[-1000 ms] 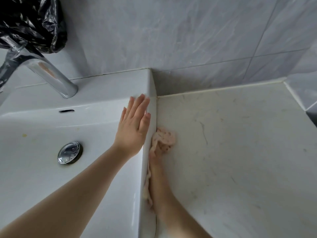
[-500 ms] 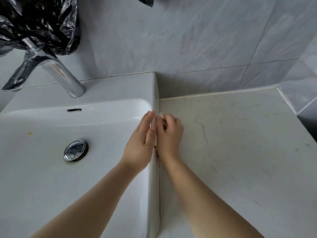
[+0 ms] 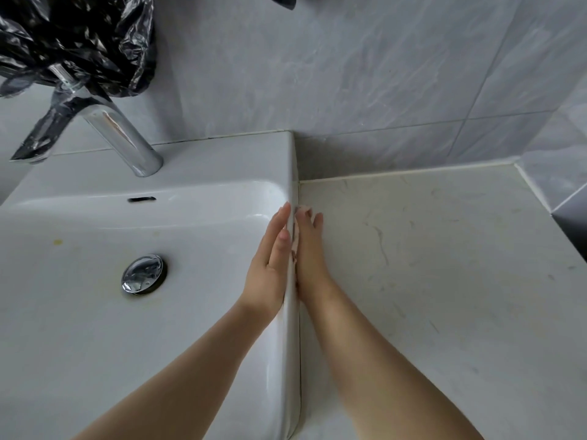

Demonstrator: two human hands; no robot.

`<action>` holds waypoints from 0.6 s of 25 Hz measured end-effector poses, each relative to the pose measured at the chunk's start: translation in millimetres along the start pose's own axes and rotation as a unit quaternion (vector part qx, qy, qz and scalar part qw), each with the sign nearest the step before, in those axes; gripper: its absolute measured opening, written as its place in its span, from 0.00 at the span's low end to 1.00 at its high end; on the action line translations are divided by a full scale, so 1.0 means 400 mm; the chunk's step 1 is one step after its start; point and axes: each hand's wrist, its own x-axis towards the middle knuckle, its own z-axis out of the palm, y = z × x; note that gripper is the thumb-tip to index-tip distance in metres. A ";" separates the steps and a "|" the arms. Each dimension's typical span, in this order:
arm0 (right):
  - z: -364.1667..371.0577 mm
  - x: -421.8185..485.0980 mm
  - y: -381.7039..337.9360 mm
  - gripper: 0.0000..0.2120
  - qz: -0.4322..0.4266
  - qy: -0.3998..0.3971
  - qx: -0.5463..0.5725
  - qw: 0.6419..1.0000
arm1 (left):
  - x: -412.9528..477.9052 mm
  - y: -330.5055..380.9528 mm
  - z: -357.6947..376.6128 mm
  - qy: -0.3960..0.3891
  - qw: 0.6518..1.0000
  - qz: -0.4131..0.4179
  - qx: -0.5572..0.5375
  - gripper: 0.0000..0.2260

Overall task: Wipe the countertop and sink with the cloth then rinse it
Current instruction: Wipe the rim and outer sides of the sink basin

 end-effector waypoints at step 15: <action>0.021 -0.219 0.060 0.38 0.018 -0.034 0.120 0.992 | -0.063 0.003 -0.040 -0.042 0.998 -0.052 0.005 0.18</action>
